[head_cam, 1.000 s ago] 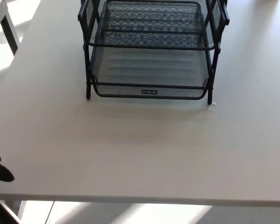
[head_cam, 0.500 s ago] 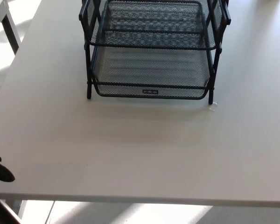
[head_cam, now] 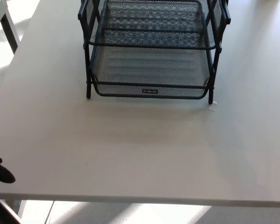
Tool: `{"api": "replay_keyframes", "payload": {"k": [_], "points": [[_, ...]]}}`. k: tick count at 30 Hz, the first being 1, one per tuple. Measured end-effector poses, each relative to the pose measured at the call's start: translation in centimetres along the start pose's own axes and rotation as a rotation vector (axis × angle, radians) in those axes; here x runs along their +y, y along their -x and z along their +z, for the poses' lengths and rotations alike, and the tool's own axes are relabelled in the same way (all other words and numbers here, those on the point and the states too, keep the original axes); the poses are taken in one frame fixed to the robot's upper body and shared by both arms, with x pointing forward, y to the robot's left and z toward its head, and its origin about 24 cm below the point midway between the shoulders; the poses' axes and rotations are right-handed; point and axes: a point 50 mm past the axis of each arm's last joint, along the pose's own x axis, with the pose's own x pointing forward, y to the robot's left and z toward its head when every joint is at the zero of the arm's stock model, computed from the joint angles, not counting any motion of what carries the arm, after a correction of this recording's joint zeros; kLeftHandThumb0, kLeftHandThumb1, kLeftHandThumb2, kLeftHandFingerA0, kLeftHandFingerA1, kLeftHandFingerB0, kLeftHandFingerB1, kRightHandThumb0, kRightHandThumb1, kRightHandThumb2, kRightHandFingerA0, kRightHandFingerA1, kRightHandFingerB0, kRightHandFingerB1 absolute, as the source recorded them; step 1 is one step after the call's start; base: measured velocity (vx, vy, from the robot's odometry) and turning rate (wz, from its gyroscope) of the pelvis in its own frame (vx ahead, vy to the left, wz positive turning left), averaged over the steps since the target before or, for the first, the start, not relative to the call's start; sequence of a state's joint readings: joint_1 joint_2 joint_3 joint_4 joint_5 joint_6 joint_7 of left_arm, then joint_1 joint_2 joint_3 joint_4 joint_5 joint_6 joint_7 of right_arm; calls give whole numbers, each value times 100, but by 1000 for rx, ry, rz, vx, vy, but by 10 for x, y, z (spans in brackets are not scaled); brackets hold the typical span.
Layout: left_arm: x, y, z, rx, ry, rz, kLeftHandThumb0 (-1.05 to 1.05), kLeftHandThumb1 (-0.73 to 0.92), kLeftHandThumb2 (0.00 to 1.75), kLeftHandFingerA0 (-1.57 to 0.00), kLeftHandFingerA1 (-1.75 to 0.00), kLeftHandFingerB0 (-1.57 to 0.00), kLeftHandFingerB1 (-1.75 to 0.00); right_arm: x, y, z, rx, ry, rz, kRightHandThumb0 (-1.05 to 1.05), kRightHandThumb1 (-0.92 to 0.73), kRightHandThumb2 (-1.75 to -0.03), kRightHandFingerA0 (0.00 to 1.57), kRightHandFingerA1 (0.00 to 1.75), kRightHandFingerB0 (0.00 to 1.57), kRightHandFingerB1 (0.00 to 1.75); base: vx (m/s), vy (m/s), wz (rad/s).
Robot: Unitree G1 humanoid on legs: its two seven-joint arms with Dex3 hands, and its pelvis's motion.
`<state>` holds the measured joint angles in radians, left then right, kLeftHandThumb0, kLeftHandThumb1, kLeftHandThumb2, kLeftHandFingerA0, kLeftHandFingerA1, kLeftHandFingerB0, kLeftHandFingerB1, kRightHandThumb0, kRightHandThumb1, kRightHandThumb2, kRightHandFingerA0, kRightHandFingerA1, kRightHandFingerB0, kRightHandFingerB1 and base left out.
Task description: The robot uses its right hand to grab the drawer kept on the middle of the desk and pull it out towards the robot
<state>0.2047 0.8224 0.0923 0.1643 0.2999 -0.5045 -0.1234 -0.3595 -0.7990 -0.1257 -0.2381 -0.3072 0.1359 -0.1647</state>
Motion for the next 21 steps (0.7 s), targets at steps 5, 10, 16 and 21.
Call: {"api": "replay_keyframes", "payload": {"k": [5,10,16,21], "points": [[-1,1,-1,4,1,-9,-29,56,57,-79,-85,-81,-55,29,-13,45,-140,-93,71,-71,-60,-58,20,40,21,33,0,0,0],[-1,1,-1,2,-3,-11,-29,56,57,-80,-86,-81,-55,51,-23,78,-233,-129,125,-71,-60,-57,16,44,18,34,0,0,0],[0,0,0,-5,-7,-10,-29,57,57,-79,-88,-80,-56,73,-28,114,-314,-169,186,-76,-60,-59,19,50,19,37,0,0,0],[0,-1,0,-11,-9,-7,-28,55,57,-81,-87,-82,-55,97,-21,139,-373,-183,260,-76,-58,-59,17,49,19,37,0,0,0]]}}
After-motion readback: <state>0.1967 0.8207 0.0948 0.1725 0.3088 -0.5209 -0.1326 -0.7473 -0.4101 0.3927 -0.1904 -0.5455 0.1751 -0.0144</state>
